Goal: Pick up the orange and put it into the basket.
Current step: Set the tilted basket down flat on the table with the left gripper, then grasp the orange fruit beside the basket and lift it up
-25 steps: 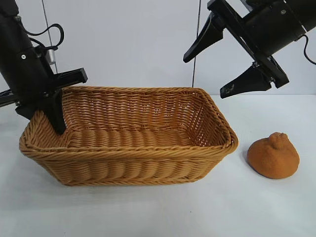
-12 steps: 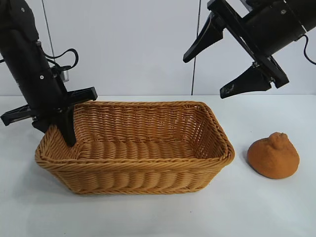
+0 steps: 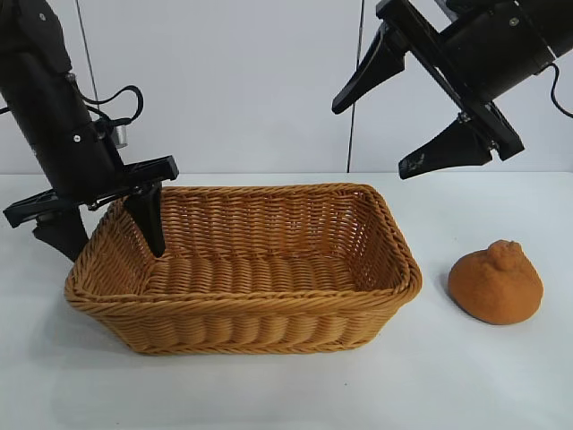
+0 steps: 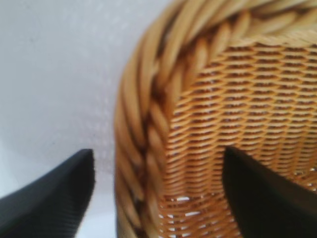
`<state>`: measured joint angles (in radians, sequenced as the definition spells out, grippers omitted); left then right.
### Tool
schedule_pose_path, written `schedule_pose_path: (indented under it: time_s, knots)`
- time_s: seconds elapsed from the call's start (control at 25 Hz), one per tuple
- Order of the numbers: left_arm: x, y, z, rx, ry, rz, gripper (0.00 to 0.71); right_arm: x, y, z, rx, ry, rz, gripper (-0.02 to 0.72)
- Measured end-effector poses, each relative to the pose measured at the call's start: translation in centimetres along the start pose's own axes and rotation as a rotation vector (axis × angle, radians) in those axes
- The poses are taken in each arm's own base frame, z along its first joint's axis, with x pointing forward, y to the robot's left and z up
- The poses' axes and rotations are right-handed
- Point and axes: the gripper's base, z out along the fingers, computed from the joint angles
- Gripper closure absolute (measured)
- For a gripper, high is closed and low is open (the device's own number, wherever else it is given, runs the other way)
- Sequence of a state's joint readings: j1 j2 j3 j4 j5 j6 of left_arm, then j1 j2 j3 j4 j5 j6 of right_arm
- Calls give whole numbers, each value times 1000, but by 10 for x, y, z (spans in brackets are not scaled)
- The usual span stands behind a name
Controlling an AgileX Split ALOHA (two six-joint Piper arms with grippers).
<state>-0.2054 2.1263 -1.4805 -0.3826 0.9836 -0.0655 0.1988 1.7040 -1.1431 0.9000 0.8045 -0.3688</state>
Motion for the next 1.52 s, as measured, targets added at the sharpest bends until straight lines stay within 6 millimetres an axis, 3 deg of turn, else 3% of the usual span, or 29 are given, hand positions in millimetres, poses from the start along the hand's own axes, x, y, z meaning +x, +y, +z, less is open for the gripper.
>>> schedule_pose_path:
  time_s: [0.16,0.24,0.32,0.48,0.76,1.0,1.16,1.28,1.4,1.52]
  knots:
    - [1,-10,-32,8,-60,44,119,0,0,0,0,0,0,94]
    - [3,-15,-65,-37,-132,110,114,0,0,0,0,0,0,94]
    - [3,-15,-85,-94,-167,156,112,0,0,0,0,0,0,94]
    - [0,3,-115,-182,-195,159,112,0,0,0,0,0,0,94]
    - [-5,53,-135,-220,-165,53,121,0,0,0,1,1,-1,94]
    - [2,56,-142,-224,-167,74,122,0,0,0,1,4,-3,94]
    - [22,52,-159,-222,-196,90,122,0,0,0,2,4,-3,94]
    - [48,49,-173,-221,-214,93,122,0,0,0,2,5,-4,94]
    - [82,48,-185,-226,-235,105,122,1,0,0,4,6,-6,94]
    - [129,51,-195,-243,-259,120,122,1,0,0,5,6,-6,94]
